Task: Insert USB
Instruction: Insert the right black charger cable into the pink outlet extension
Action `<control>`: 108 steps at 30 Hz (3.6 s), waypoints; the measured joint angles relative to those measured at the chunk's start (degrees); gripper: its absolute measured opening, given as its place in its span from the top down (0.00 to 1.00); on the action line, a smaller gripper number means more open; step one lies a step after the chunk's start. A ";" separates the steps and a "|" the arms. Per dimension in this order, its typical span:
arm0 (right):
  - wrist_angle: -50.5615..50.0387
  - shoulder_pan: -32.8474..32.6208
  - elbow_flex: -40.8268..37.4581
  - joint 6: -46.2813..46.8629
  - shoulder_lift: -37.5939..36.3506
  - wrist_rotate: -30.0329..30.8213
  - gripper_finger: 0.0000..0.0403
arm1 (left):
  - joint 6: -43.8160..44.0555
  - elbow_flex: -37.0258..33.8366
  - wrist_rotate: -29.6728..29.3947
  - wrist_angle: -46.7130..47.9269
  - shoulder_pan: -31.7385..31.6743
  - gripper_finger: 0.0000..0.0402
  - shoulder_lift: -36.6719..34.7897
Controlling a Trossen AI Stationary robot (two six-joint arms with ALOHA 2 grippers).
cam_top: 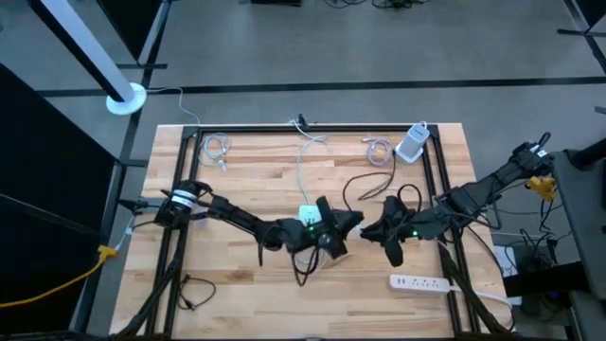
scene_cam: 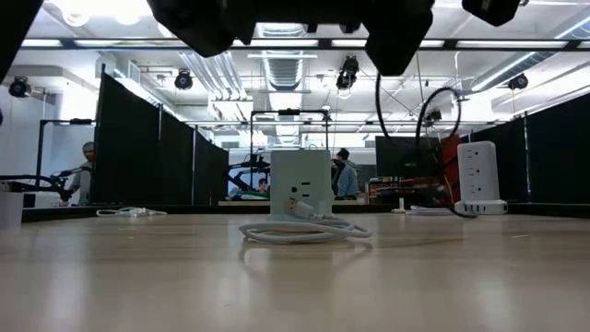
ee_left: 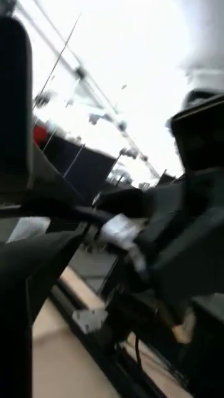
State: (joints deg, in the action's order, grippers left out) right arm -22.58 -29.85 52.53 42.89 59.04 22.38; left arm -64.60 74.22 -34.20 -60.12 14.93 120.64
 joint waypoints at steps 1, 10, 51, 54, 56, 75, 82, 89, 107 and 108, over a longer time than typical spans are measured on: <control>-0.31 0.00 0.00 -0.08 -0.02 0.13 0.95 | 1.72 0.00 0.00 1.29 -0.25 0.79 0.00; -3.27 -1.16 0.00 -2.64 -0.96 8.10 0.95 | 26.02 0.00 2.16 12.80 -2.23 0.59 0.00; -15.08 -7.94 -3.54 1.78 -3.53 36.85 0.95 | 73.68 -3.69 34.74 2.48 -9.88 0.80 0.54; -12.57 -7.59 -3.54 -0.57 -3.36 38.21 0.95 | 76.18 -3.36 34.87 -2.31 -9.83 0.80 2.91; -11.00 -7.24 -3.54 -2.47 -3.36 38.26 0.95 | 77.07 -2.35 35.19 -4.38 -9.74 0.80 4.30; -6.38 -7.23 -3.56 -8.84 0.07 32.92 0.95 | 76.67 8.83 34.58 -8.43 -10.58 0.81 12.09; -5.44 -7.22 -3.56 -10.45 0.81 31.88 0.95 | 76.94 8.79 35.87 -8.02 -11.22 0.76 12.09; -5.16 -7.26 -3.56 -11.51 0.81 31.42 0.95 | 73.22 9.22 42.29 -8.95 -11.31 0.83 12.09; -6.25 -7.27 -3.56 -9.80 0.74 30.75 0.95 | 72.59 8.61 42.66 -8.31 -11.47 0.98 12.09; -6.43 -7.26 -3.56 -9.56 0.74 30.67 0.95 | 72.59 8.59 42.66 -8.27 -11.47 0.98 12.09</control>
State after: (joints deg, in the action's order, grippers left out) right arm -29.01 -37.10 48.97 33.33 59.79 53.05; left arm 7.99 82.81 8.47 -68.38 3.46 132.73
